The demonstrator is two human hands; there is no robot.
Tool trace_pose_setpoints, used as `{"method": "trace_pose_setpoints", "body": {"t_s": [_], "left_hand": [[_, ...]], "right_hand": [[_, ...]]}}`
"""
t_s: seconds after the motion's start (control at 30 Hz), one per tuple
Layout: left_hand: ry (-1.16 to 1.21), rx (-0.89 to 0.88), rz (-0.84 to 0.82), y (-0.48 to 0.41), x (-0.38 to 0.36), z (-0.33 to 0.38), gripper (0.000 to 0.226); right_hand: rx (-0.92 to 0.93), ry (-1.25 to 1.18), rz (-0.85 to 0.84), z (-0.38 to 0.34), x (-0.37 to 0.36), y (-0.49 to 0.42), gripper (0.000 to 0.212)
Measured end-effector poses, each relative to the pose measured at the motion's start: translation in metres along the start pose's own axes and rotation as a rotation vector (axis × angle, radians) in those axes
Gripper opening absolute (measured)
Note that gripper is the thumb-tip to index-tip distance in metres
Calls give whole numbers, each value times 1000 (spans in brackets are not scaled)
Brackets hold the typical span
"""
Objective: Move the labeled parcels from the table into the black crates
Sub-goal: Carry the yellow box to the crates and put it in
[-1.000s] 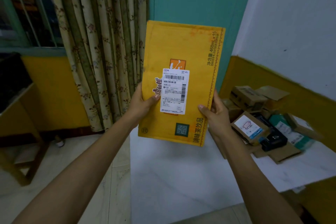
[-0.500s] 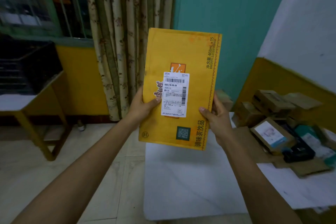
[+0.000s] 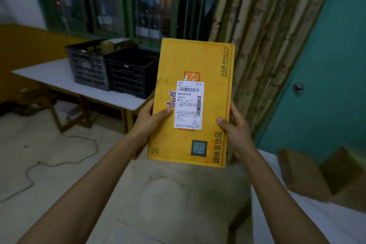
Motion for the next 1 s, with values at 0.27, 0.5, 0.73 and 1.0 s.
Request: {"method": "trace_pose_setpoints", "body": {"t_s": [0.27, 0.5, 0.73, 1.0], "left_hand": [[-26, -51, 213, -64, 222, 53, 39], [-19, -84, 311, -118, 354, 76, 49], [-59, -125, 406, -224, 470, 112, 41], [-12, -91, 509, -369, 579, 174, 28]], "right_hand": [[30, -73, -180, -28, -239, -83, 70], [50, -130, -307, -44, -381, -152, 66], [30, -253, -386, -56, -521, -268, 61], [9, -363, -411, -104, -654, -421, 58]]}}
Point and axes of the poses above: each hand's wrist, its own y-axis away from the middle knuckle, its own x-axis out of the back of the hand, z = x × y, the point moved 7 cm from there along -y, towards the middle knuckle, and after that the axes turned 13 degrees about y, right-handed, at the moved point
